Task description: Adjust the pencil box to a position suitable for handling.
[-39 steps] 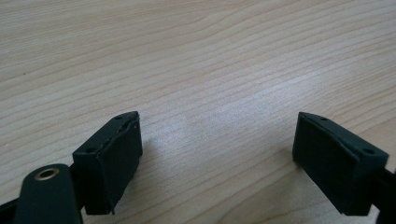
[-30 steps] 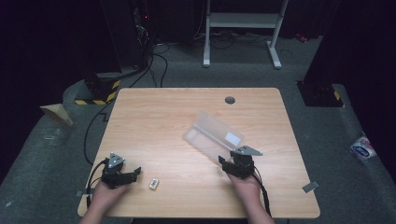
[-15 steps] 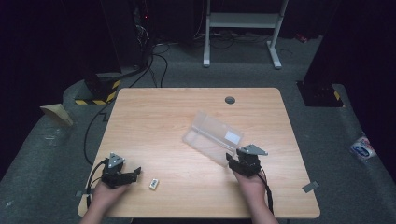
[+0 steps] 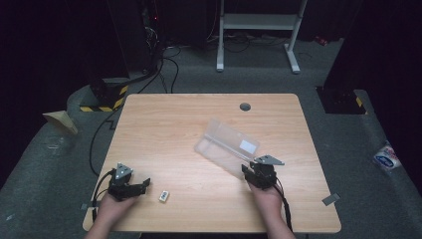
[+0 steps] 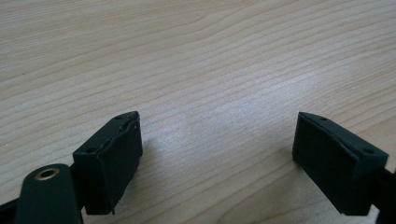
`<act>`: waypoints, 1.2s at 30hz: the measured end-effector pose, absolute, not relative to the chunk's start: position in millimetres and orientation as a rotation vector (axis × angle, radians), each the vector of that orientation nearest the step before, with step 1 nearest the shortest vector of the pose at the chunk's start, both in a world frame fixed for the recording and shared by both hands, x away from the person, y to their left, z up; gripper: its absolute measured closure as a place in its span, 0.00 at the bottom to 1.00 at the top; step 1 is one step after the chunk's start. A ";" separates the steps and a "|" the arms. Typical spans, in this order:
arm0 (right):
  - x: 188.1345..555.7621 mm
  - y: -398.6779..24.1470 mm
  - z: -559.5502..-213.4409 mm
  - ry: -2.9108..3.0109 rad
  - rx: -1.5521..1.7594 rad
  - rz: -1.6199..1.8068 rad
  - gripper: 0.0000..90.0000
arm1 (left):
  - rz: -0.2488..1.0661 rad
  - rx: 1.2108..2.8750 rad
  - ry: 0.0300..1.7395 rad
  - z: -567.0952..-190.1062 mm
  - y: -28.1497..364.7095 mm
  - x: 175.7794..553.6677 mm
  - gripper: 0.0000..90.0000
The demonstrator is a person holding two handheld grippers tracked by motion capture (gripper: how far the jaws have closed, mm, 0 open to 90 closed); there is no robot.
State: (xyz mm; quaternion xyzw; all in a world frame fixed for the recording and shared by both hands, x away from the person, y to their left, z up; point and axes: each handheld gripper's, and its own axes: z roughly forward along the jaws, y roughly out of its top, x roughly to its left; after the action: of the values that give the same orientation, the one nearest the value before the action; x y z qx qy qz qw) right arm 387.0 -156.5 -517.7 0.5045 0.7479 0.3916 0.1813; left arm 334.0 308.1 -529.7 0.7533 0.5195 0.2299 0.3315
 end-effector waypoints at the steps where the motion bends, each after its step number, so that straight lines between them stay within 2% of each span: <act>1: 387.6 -156.4 -518.2 2.115 1.421 1.102 0.65 | 0.601 1.969 1.358 -529.7 308.0 334.0 0.18; 5: 388.1 -155.8 -518.5 2.112 1.432 1.084 0.66 | 0.601 1.968 1.358 -529.7 308.0 334.0 0.18; 16: 388.3 -165.9 -516.8 2.092 1.423 1.044 0.79 | 0.601 1.968 1.358 -529.7 308.0 334.0 0.18; 25: 390.6 -191.7 -512.9 2.034 1.467 1.049 0.75 | 0.601 1.968 1.358 -529.7 308.0 334.0 0.18; 30: 386.8 -192.8 -514.6 2.062 1.485 1.053 0.75 | 0.601 1.968 1.358 -529.7 308.1 334.0 0.18; 36: 386.2 -186.0 -516.3 2.090 1.465 1.031 0.84 | 0.601 1.968 1.358 -529.7 308.1 334.0 0.18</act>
State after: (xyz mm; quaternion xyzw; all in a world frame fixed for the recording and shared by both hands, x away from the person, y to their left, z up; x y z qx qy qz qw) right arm 386.2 -186.0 -516.3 0.5221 0.7449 0.3677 0.1934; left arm 334.0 308.1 -529.7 0.7530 0.5197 0.2298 0.3318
